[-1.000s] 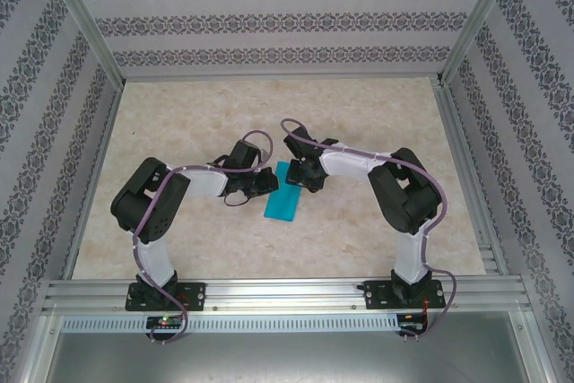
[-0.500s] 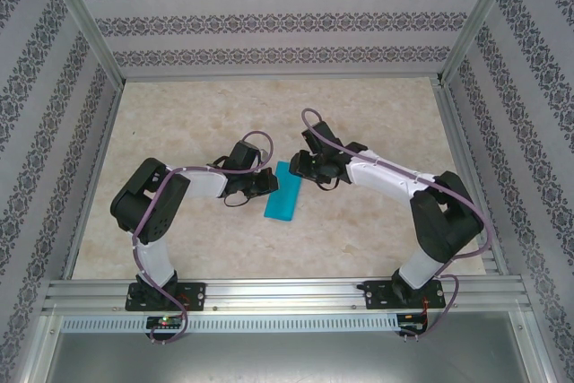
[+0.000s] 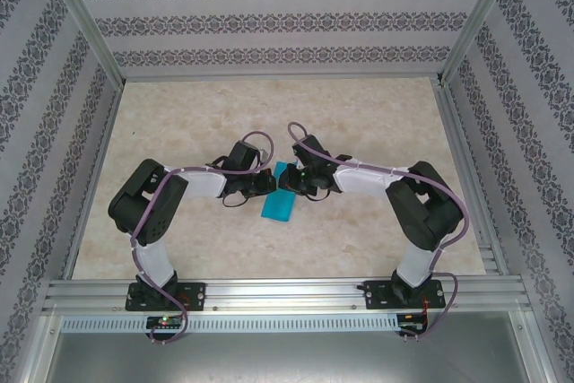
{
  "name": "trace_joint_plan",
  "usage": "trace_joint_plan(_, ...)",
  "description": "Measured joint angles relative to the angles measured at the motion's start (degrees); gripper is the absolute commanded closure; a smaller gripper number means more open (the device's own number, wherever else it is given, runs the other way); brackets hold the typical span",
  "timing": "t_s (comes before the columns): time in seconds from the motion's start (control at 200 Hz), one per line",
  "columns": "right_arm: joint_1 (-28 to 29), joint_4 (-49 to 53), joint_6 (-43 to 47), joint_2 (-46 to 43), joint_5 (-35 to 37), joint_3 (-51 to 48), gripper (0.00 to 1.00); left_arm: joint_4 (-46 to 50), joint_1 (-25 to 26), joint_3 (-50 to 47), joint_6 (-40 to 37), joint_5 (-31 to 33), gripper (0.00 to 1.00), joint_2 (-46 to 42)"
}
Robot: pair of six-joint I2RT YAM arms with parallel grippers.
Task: Fold a paper plane with a square sheet of paper (pick it up from the middle)
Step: First fold in half a square sheet of paper at the center of the table.
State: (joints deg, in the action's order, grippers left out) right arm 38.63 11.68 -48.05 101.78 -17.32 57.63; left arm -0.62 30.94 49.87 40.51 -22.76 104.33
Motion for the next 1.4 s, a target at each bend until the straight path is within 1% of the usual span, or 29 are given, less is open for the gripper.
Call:
trace_joint_plan(0.415,0.00,0.57,-0.09,1.90,-0.33,-0.04,0.79,-0.02,0.00,-0.63,0.00,0.15,0.93,-0.52)
trace_joint_plan(0.734,0.00,1.79,-0.09,2.01,0.74,-0.04,0.79,-0.02,0.00,-0.63,0.00,0.13,0.93,-0.52)
trace_joint_plan(0.859,0.00,1.75,-0.04,1.66,0.83,-0.09,0.73,-0.02,0.00,-0.63,0.00,0.13,0.93,-0.57)
trace_joint_plan(0.999,-0.04,3.04,0.44,-2.12,3.39,-1.01,0.59,0.02,0.00,-0.63,0.00,0.15,0.93,-0.61)
trace_joint_plan(1.074,-0.04,4.52,0.96,-4.33,5.62,-1.05,0.53,0.02,0.00,-0.66,0.00,0.15,0.93,-0.66)
trace_joint_plan(1.209,-0.02,6.93,1.73,-4.46,8.09,-0.98,0.50,0.33,0.00,-0.81,-0.02,0.20,0.92,-0.94)
trace_joint_plan(1.404,0.39,9.31,1.75,1.44,8.26,0.92,0.49,2.23,0.00,-1.44,-0.17,0.70,0.92,-2.32)
